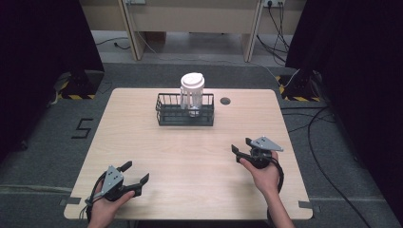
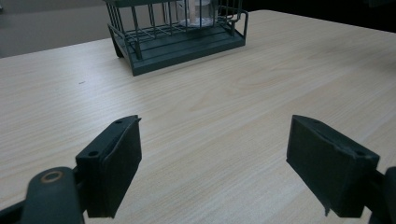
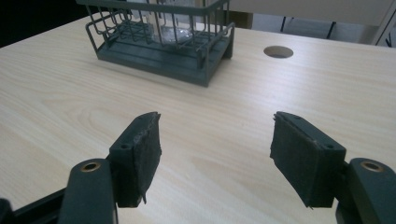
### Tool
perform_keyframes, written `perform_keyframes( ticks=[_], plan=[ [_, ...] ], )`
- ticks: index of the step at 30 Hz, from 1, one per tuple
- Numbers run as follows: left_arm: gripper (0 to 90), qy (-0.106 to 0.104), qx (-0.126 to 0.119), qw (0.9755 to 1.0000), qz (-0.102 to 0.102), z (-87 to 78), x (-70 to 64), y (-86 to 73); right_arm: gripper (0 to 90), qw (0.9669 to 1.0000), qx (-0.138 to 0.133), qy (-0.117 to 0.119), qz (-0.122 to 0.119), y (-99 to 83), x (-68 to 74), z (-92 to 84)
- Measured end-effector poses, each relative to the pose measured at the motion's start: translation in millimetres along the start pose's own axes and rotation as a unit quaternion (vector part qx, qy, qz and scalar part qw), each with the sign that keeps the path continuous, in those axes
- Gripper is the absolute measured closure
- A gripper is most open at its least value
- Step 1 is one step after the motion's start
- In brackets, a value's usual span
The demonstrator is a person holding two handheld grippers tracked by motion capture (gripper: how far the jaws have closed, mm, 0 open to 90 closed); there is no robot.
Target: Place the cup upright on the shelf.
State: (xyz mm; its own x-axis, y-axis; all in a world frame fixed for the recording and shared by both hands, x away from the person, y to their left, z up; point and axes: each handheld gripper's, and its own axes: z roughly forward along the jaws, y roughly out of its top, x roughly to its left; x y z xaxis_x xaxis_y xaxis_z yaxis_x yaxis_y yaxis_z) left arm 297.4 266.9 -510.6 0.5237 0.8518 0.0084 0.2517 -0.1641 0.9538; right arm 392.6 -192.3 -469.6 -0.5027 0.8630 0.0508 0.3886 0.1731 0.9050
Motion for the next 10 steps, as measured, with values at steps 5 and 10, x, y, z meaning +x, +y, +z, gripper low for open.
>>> perform_keyframes(
  ticks=[5, 10],
  plan=[
    [17.4, 0.0, 0.0, 1.0, -0.001, -0.1, 0.3, -0.2, 32.9, 1.0, -0.004, -0.005, 0.007, -17.1, 0.6, -6.4],
    [17.4, 0.002, 0.001, 1.0, -0.002, -0.1, 1.1, -0.5, 30.8, 0.9999, -0.015, -0.003, 0.008, -26.2, 4.8, -10.1]
  ],
)
